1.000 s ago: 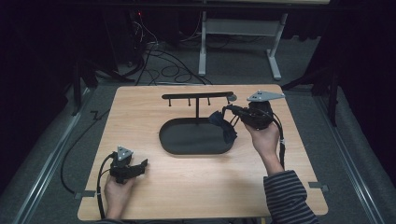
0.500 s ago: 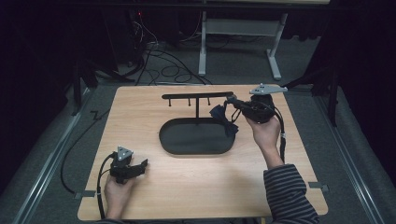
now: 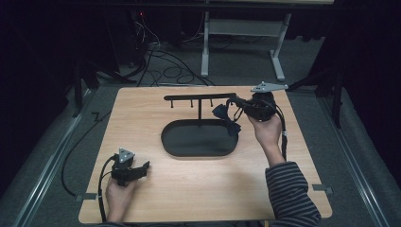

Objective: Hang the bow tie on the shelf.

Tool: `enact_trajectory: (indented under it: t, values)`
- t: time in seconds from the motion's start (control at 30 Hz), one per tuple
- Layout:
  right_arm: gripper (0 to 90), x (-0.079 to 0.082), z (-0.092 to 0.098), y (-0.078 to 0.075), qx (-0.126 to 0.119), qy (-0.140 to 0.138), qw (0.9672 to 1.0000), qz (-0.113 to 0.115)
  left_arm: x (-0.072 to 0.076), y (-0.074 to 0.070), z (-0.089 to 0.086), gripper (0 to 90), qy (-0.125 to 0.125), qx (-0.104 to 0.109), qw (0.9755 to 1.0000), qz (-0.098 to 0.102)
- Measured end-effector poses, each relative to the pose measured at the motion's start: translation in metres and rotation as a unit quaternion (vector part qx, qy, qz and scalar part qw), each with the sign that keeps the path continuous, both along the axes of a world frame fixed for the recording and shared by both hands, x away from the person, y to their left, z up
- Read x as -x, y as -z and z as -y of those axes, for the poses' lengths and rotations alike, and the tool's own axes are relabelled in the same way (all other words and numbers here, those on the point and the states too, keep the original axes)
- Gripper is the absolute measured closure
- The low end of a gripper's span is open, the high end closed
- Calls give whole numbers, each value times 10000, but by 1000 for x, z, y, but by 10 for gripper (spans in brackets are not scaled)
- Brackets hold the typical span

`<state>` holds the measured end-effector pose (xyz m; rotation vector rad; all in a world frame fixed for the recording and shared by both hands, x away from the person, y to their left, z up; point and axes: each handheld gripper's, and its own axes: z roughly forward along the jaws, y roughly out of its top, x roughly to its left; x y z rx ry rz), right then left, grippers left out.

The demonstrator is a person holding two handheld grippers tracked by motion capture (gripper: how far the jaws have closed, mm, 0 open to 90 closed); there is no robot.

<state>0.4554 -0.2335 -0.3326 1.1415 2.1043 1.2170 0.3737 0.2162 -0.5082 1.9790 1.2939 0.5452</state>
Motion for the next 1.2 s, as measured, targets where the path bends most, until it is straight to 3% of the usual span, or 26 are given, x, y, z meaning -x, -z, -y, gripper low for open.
enact_trajectory:
  t: [0.7,1.03,1.07,1.2]
  values:
    - [900,-21,1,11,-45,173,9998,-61,0,0,0,284,-2,-15,10000,4]
    - [818,-24,2,15,-56,196,9997,-100,0,0,0,284,-3,-9,10000,3]
    - [774,-24,3,14,-103,209,9997,-108,0,0,0,284,-2,-10,10000,3]
    - [770,-22,5,13,-226,211,9994,-159,0,0,0,284,-2,-8,10000,3]
